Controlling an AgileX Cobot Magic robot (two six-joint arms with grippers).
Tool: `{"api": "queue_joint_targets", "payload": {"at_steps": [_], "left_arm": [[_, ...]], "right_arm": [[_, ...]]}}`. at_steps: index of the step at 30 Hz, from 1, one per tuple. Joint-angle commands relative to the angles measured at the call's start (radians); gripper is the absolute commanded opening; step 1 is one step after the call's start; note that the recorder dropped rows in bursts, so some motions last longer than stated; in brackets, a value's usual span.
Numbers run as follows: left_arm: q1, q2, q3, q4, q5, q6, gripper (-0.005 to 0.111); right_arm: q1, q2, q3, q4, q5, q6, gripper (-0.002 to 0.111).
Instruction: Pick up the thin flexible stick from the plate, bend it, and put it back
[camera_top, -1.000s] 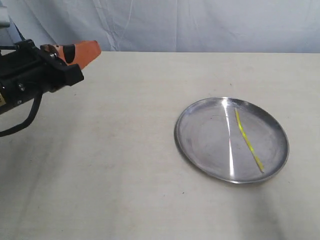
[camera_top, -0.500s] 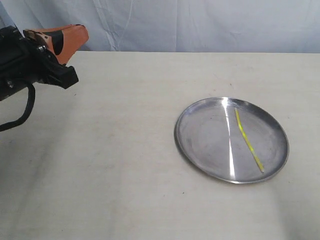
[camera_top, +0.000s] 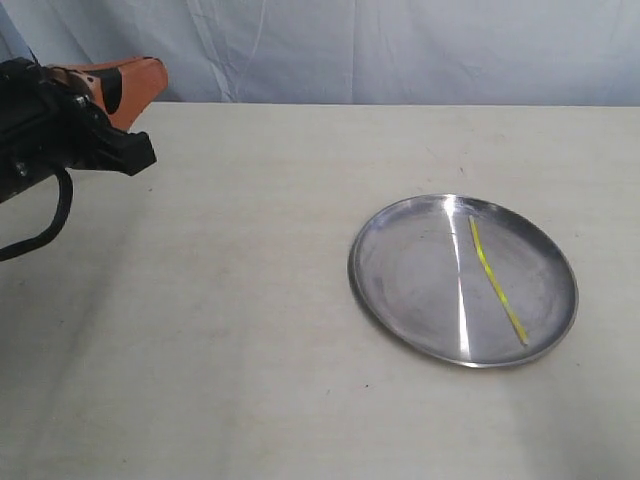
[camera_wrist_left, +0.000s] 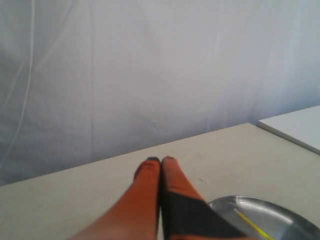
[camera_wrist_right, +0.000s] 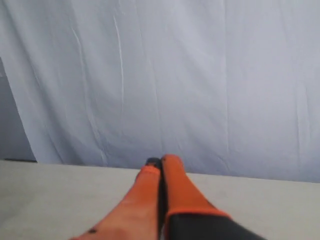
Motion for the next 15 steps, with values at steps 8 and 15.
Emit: {"api": "queue_joint_targets", "payload": {"at_steps": [8,15], "left_arm": [[-0.001,-0.007,0.001,-0.013,0.009,0.002,0.0],[-0.001,-0.007,0.001,-0.013,0.013,0.002,0.0]], "right_arm": [[-0.003,-0.005,0.221,0.051,-0.184,-0.006,0.0],[-0.003,-0.005,0.221,0.053,-0.182,-0.006,0.0]]}}
